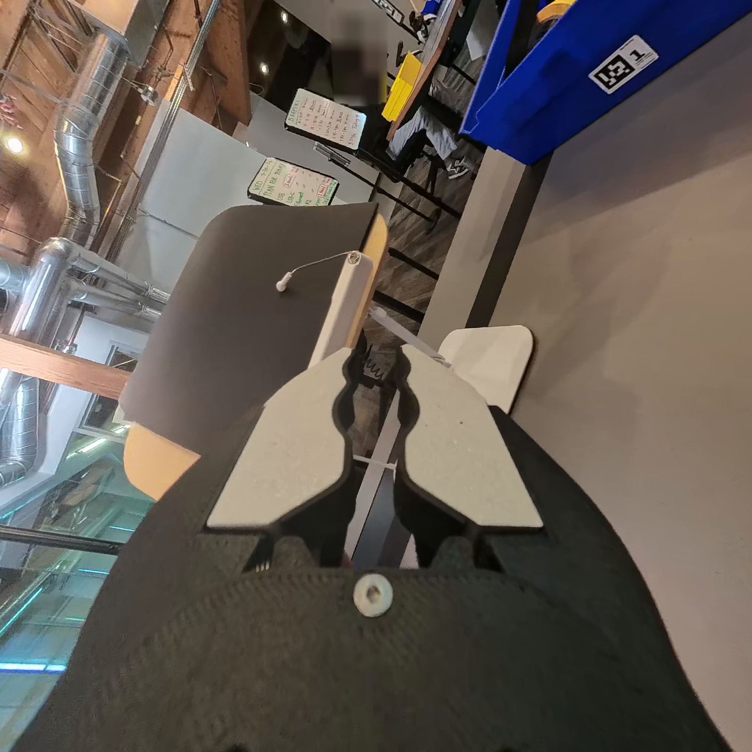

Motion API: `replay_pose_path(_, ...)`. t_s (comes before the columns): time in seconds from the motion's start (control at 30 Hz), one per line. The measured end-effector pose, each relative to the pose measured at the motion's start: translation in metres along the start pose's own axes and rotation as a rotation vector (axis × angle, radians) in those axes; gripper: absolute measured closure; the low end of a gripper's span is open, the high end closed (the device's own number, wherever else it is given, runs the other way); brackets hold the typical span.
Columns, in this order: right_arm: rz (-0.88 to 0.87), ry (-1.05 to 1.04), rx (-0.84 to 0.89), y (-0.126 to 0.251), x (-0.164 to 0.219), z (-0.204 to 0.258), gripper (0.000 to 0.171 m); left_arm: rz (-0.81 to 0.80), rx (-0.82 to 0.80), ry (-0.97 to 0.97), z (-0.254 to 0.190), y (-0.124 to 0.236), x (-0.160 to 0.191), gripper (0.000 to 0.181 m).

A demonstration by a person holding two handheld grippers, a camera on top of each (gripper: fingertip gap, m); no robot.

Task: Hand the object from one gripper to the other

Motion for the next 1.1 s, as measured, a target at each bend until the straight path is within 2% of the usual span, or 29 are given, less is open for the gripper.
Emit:
replay_pose_path(0.07, -0.005, -0.008, 0.009, 0.000, -0.001, -0.001, 0.163, 0.001, -0.007, 0.018, 0.007, 0.002, 0.000, 0.165)
replay_pose_path(0.3, 0.010, -0.039, -0.011, 0.007, 0.007, 0.001, 0.137, 0.046, -0.091, 0.066, 0.051, 0.013, 0.009, 0.163)
replay_pose_path(0.47, -0.025, -0.033, 0.051, 0.021, -0.001, -0.005, 0.136, 0.150, -0.142, 0.071, 0.108, 0.032, 0.035, 0.161)
replay_pose_path(0.53, -0.026, -0.025, 0.071, 0.024, -0.004, -0.006, 0.136, 0.259, -0.105, 0.020, 0.127, 0.040, 0.060, 0.157)
replay_pose_path(0.63, -0.051, -0.019, 0.088, 0.028, -0.009, -0.007, 0.137, 0.494, 0.016, -0.076, 0.146, 0.055, 0.122, 0.151)
replay_pose_path(0.8, -0.045, -0.009, 0.109, 0.028, -0.010, -0.009, 0.138, 0.797, 0.271, -0.227, 0.142, 0.089, 0.218, 0.143)
replay_pose_path(0.97, -0.049, 0.005, 0.123, 0.030, -0.013, -0.010, 0.139, 0.945, 0.462, -0.283, 0.127, 0.110, 0.278, 0.146)
replay_pose_path(1.1, -0.052, 0.012, 0.128, 0.030, -0.014, -0.010, 0.140, 1.023, 0.642, -0.168, 0.108, 0.122, 0.307, 0.151)
Point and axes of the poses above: each gripper's, where its closed fingertips meet, y back along the fingers, x out of its underside, z = x × y across the jaws, the point moved 4 cm from there along y, back along the fingers, and after that the axes turned 3 degrees about y, right-handed, at the moved point
